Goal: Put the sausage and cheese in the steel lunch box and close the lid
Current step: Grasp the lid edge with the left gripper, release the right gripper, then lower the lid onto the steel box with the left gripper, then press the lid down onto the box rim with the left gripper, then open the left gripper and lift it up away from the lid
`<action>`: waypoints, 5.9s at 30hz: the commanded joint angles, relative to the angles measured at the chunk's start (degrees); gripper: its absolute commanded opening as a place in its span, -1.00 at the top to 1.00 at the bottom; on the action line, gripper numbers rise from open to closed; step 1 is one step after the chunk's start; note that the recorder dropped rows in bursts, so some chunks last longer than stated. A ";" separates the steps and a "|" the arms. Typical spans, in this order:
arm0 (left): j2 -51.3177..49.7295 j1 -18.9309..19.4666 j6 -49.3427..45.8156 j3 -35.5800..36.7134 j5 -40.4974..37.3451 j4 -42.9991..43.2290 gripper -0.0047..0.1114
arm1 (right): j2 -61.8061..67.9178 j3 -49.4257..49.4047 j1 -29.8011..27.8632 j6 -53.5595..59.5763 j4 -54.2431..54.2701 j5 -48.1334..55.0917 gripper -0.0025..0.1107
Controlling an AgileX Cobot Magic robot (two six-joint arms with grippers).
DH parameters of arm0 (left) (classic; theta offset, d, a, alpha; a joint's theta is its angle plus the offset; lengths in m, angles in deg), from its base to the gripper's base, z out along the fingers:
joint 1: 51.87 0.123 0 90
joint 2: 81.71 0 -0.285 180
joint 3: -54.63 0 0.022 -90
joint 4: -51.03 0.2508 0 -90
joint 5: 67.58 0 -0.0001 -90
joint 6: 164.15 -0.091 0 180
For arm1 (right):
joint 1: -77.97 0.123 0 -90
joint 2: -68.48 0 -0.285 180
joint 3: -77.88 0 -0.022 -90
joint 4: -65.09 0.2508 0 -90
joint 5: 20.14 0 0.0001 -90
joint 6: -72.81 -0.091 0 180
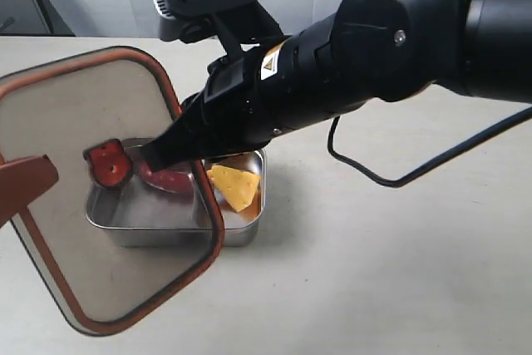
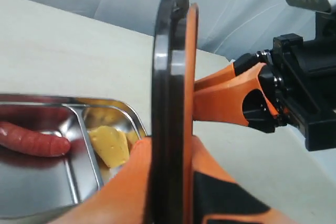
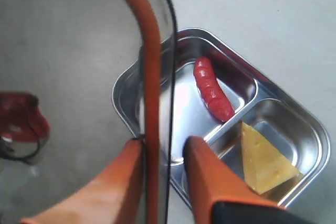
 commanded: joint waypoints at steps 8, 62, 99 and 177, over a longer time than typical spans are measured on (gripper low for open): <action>-8.80 0.00 -3.87 -12.52 2.72 24.83 0.92 | -11.20 -0.02 -11.95 -6.28 -10.88 0.51 0.00; -60.73 -52.02 85.70 -25.63 -26.44 165.43 0.92 | -17.38 -0.02 -21.40 -6.54 -14.31 18.93 0.00; -74.14 -55.63 98.55 -25.63 -24.69 166.81 0.92 | -17.38 -0.02 -21.40 -8.22 -17.69 20.07 0.00; -53.85 -45.90 104.61 -35.66 -15.92 148.56 0.91 | -17.38 -0.02 -21.40 -8.82 -17.52 20.10 0.03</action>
